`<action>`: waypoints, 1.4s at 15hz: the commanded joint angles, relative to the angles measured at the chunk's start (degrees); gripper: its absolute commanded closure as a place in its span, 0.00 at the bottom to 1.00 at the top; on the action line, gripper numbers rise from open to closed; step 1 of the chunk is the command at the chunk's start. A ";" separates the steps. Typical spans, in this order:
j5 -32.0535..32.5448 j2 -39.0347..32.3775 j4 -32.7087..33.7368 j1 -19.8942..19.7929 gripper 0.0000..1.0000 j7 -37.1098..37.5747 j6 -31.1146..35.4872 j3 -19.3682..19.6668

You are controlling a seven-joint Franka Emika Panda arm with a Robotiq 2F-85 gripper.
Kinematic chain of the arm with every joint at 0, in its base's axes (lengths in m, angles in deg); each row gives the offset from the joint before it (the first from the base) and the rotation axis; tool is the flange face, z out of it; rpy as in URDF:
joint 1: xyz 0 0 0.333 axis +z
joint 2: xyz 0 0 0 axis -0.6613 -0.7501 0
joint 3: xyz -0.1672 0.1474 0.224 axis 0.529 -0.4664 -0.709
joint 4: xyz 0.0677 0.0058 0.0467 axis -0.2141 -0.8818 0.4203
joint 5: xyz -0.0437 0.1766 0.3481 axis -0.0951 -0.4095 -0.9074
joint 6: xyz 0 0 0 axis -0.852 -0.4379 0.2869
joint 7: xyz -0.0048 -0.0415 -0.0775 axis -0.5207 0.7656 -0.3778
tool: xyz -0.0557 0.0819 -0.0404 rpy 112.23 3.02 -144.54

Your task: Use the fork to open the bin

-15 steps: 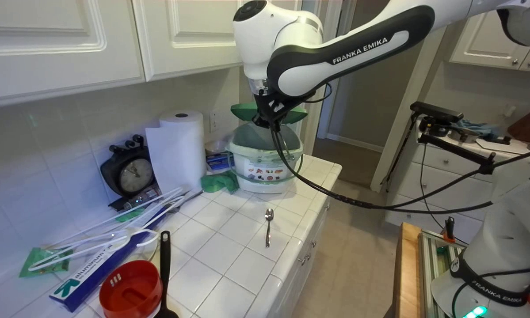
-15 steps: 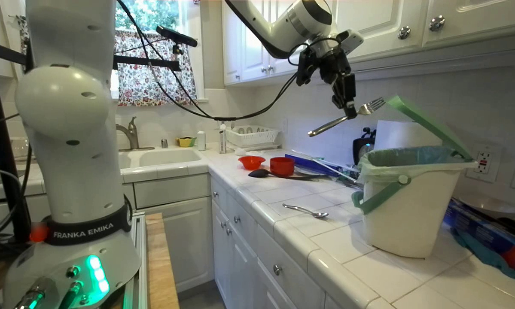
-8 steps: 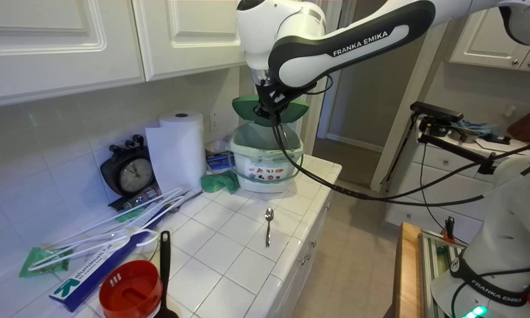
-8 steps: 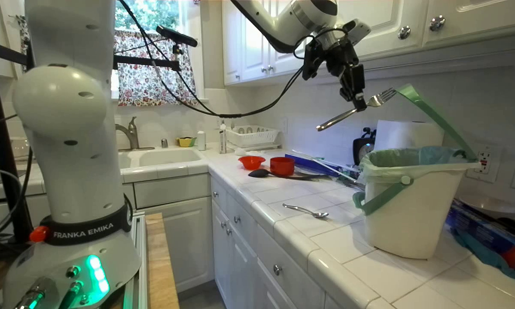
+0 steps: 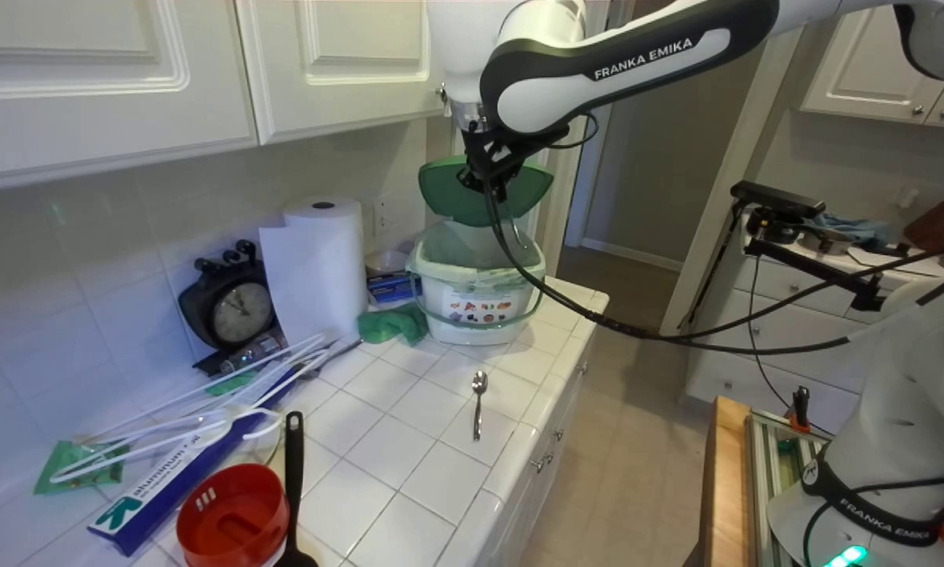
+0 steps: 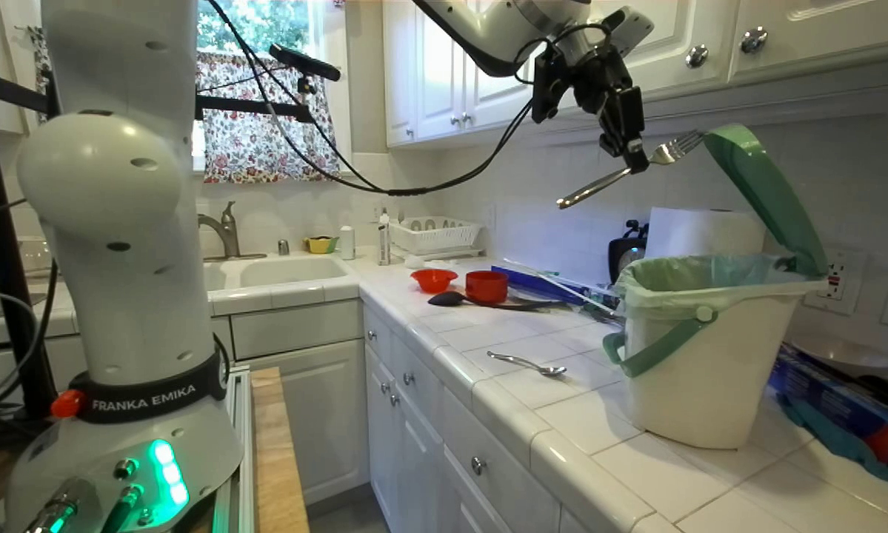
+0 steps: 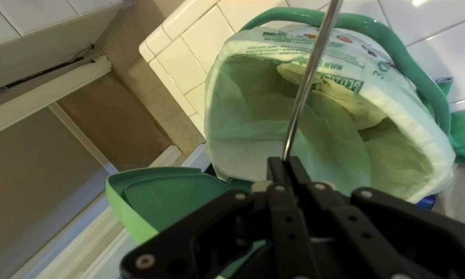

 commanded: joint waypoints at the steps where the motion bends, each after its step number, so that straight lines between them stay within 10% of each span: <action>1: 1.64 0.14 2.30 -0.72 0.97 -0.15 -1.57 -0.05; 21: 5.26 1.20 3.29 -1.67 0.97 2.64 -2.34 1.22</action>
